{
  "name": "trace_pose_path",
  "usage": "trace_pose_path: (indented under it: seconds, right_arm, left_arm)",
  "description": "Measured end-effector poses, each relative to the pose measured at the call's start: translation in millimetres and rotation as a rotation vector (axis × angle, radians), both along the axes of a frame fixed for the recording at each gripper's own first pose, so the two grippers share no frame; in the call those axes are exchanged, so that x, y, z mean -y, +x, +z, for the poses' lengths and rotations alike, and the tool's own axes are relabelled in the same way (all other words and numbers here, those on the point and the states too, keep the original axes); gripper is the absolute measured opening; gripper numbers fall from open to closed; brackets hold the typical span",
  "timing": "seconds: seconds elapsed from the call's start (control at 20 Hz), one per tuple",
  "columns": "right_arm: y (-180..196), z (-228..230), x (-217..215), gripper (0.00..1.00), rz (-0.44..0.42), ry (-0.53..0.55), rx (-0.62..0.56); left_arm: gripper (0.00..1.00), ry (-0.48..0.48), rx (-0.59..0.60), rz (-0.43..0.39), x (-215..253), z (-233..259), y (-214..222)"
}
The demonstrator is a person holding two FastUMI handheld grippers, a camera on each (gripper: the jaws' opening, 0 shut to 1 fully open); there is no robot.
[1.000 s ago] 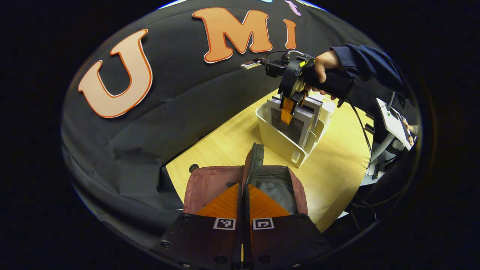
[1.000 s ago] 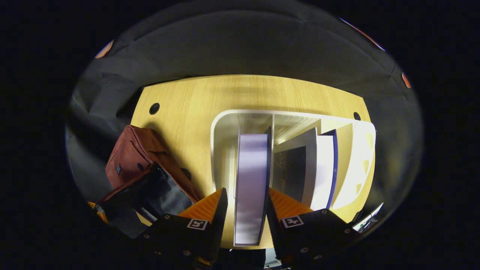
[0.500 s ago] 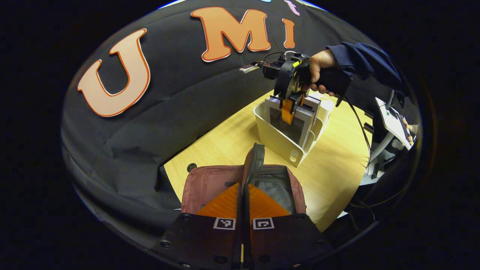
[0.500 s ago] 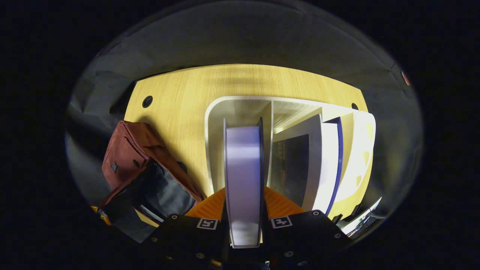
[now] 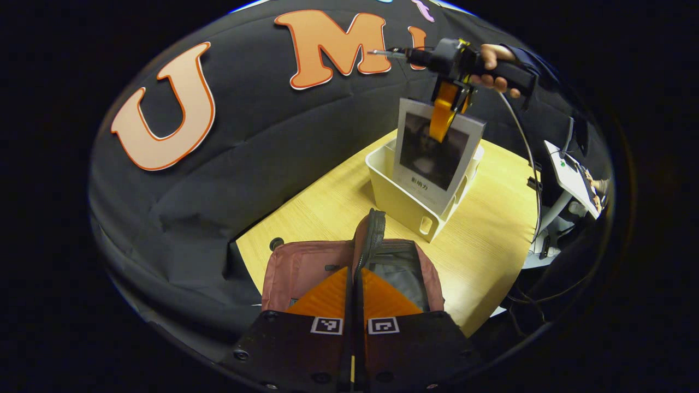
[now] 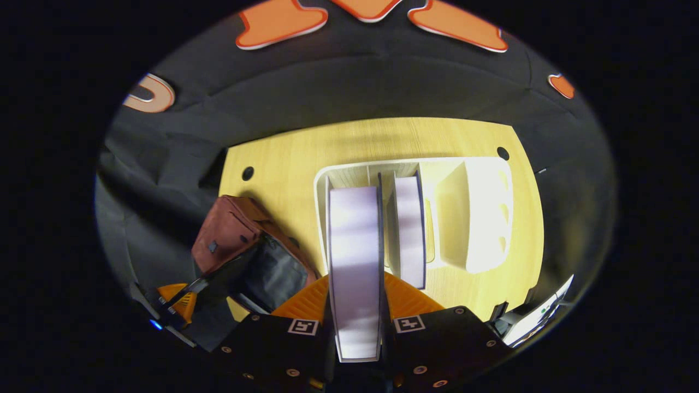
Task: Open the schoolbag, grab two books from the bookshelf and put them into the schoolbag.
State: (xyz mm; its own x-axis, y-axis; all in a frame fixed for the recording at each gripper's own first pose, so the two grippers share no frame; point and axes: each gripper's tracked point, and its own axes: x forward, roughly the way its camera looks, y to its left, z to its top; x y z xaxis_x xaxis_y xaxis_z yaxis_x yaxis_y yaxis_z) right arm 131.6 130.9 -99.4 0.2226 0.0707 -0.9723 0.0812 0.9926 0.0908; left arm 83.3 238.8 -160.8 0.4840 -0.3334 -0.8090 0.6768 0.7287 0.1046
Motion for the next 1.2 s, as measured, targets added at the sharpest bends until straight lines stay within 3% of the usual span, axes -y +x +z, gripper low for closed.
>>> trace_pose_path:
  seconds: [0.45, 0.6, 0.85, 1.05, 1.2]
  right_arm:
    - [-56, 83, -13, 0.34, -0.063, 0.266, 0.172]
    - [-82, 74, -26, 0.34, -0.101, 0.356, 0.188]
    - [-128, 19, -59, 0.34, -0.163, 0.525, 0.136]
    - [-138, -17, -87, 0.33, -0.23, 0.62, 0.124]
    - [-138, -42, -106, 0.33, -0.273, 0.631, 0.131]
  left_arm:
    - [0.03, 0.025, -0.013, -0.024, 2, 0, 2]
    - [0.03, 0.039, -0.013, -0.034, 2, -1, 5]
    - [0.02, 0.055, -0.019, -0.03, -2, 4, 12]
    - [0.03, 0.058, -0.025, -0.028, 0, 4, 14]
    - [0.03, 0.053, -0.031, -0.015, 0, 5, 14]
